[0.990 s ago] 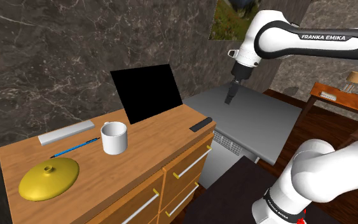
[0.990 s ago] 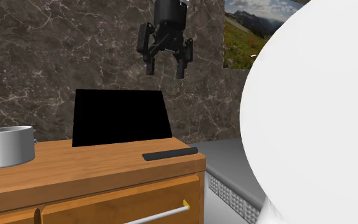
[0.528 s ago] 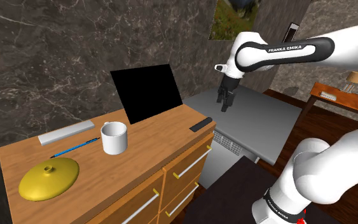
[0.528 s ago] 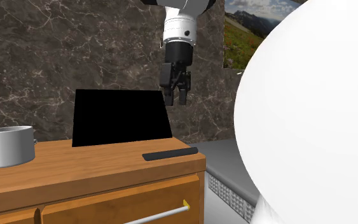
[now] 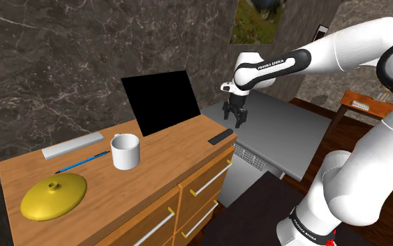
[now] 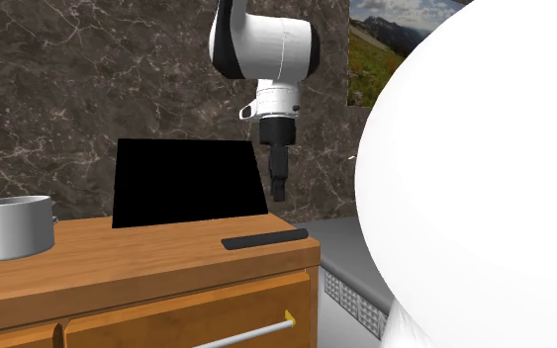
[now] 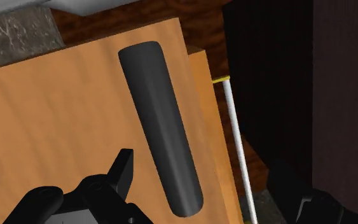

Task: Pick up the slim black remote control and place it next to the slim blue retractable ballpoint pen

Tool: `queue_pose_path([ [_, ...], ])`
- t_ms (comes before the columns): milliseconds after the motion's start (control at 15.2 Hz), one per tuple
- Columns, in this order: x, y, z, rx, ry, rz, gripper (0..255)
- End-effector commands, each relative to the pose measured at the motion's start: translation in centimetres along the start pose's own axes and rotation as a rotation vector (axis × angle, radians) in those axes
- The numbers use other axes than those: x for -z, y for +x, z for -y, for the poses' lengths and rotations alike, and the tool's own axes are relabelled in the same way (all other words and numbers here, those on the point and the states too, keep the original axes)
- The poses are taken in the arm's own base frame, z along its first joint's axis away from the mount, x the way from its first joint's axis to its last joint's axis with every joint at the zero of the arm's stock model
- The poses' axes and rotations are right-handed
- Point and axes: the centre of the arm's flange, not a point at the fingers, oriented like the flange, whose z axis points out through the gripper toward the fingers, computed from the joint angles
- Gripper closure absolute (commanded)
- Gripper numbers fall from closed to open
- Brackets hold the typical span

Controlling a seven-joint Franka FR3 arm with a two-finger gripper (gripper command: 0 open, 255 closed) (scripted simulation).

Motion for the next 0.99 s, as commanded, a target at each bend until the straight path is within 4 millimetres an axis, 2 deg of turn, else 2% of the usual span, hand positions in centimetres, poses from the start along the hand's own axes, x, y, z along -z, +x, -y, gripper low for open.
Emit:
queue_pose_path([
  [0, -2.5, 0.4, -1.9, 0.129, 0.012, 0.018, 0],
  [132, -4.5, 1.0, -3.7, 0.248, 0.024, 0.034, 0],
  [198, -4.6, 1.1, -3.8, 0.254, 0.024, 0.035, 0],
  [660, -8.6, 0.9, -3.7, 0.254, 0.024, 0.035, 0],
  [924, -8.6, 0.9, -3.7, 0.254, 0.024, 0.035, 0],
])
